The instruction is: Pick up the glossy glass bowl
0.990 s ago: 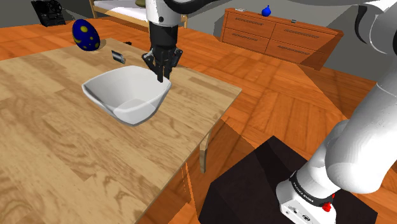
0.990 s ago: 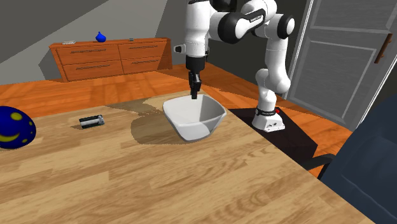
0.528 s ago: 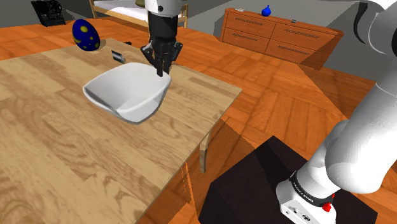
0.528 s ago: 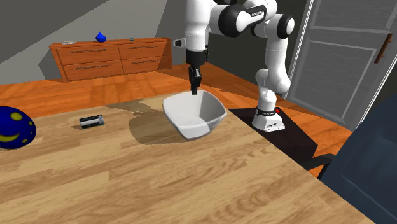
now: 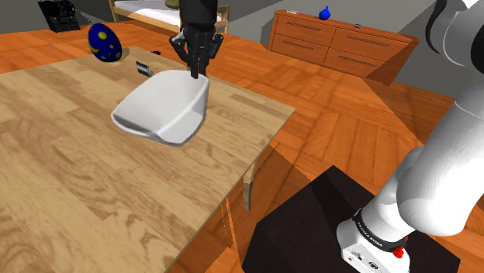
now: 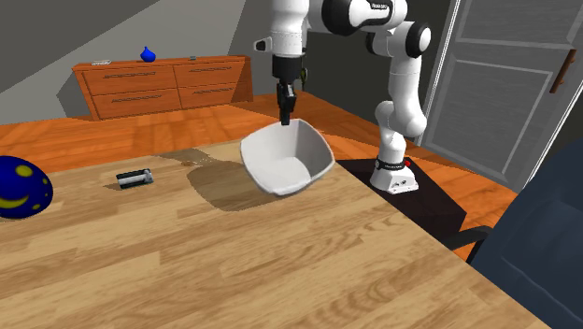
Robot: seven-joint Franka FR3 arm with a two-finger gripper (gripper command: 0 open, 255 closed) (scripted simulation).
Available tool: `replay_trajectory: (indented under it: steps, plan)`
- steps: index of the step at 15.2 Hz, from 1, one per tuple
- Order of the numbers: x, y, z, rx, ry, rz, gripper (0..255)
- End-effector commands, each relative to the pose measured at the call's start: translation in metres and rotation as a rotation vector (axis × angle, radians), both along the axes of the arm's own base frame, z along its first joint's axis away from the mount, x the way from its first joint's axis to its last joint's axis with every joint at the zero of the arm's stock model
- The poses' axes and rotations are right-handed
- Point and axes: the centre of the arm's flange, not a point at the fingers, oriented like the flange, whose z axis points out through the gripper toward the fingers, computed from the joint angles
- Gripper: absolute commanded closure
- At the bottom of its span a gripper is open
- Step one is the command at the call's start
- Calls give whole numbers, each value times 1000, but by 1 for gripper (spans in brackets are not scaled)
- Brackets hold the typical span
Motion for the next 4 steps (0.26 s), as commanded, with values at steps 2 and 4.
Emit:
replay_trajectory:
  steps: [2,4]
  plan:
    - [1,0,16,1,-1,0,255]
    - [1,0,17,1,-1,0,255]
